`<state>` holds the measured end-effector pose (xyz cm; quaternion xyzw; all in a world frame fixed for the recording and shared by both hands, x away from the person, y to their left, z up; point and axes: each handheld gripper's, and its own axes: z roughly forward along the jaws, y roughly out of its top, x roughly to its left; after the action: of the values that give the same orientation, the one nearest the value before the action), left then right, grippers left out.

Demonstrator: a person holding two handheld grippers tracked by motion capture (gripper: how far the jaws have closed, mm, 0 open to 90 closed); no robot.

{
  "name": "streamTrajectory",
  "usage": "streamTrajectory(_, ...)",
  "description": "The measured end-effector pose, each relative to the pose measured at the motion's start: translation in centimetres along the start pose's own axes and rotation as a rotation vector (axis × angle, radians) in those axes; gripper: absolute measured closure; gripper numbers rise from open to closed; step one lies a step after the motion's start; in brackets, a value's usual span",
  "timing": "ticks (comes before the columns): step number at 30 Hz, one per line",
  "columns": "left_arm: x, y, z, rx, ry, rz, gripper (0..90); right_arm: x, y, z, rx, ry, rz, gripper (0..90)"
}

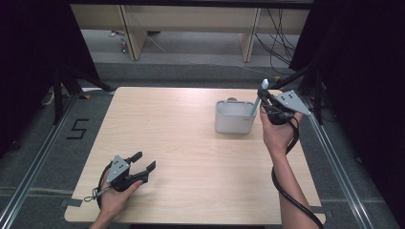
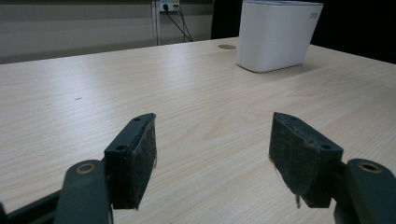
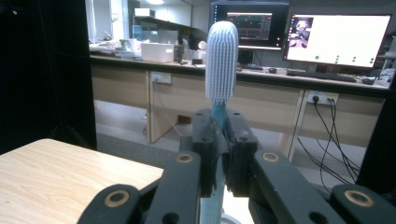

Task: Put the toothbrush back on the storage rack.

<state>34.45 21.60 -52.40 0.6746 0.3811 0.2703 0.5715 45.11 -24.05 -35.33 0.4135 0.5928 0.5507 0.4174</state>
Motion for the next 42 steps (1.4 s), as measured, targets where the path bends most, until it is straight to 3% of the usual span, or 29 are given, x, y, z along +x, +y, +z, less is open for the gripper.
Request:
streamTrajectory(10, 0.0, 0.0, 0.0, -0.001, -0.001, -0.002, 31.3, -0.5, 0.0, 0.7, -0.019, -0.018, -0.006, 84.7)
streamTrajectory(11, 0.0, 0.0, 0.0, -0.001, 0.000, -0.002, 31.3, -0.4, -0.1, 0.8, -0.010, -0.015, 0.016, 84.7)
streamTrajectory(17, 0.0, 0.0, 0.0, 0.002, -0.001, 0.002, 31.3, -0.5, -0.3, 1.2, -0.010, -0.029, 0.022, 84.7)
streamTrajectory(42, 0.1, 0.0, 0.0, 0.001, -0.003, -0.004, 31.4, -0.7, -1.4, 2.2, 0.017, -0.031, 0.022, 84.6)
